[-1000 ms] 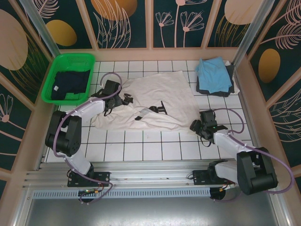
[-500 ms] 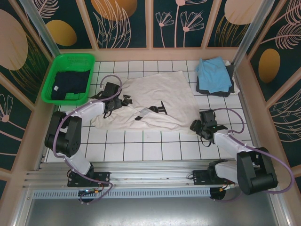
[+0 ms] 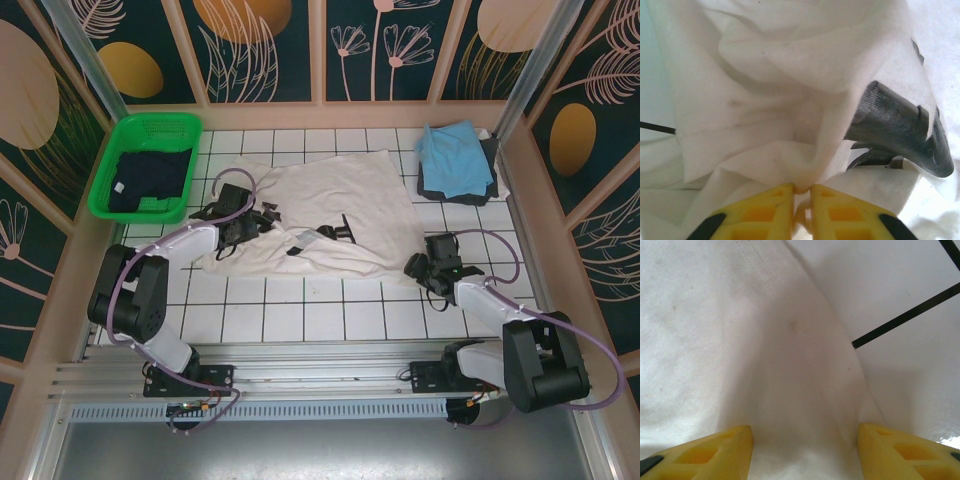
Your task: Fold and stack the t-shirts
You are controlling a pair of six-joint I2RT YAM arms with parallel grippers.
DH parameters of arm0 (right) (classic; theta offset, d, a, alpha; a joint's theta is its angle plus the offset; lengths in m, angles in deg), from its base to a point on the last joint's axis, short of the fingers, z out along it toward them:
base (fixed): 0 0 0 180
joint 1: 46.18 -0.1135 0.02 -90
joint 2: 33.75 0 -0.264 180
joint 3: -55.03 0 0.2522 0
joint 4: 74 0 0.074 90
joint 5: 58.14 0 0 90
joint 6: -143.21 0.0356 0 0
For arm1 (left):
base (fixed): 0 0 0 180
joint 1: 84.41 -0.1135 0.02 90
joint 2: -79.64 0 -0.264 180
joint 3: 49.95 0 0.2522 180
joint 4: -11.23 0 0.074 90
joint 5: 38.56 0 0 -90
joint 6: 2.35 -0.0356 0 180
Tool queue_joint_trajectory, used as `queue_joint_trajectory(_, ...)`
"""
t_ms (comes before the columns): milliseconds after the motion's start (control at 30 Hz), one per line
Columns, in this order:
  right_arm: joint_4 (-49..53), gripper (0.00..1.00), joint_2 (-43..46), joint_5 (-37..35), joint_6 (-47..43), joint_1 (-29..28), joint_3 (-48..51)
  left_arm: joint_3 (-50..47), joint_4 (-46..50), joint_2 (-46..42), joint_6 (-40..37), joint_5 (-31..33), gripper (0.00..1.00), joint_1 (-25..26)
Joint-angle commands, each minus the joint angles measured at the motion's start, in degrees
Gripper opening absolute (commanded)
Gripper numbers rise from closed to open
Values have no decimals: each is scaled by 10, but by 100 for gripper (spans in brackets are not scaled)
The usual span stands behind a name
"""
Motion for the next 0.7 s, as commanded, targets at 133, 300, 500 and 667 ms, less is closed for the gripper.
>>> queue_joint_trajectory(133,2,57,7,-13,-9,8,8,-4,-12,-13,2,-18,4,1)
queue_joint_trajectory(300,-8,51,8,8,-10,8,10,0,-6,-31,-1,-33,0,1)
queue_joint_trajectory(500,30,54,16,-5,8,-19,-3,40,6,-107,-2,-35,0,1)
queue_joint_trajectory(667,62,55,37,-50,24,-31,-2,53,11,-192,0,-14,0,0)
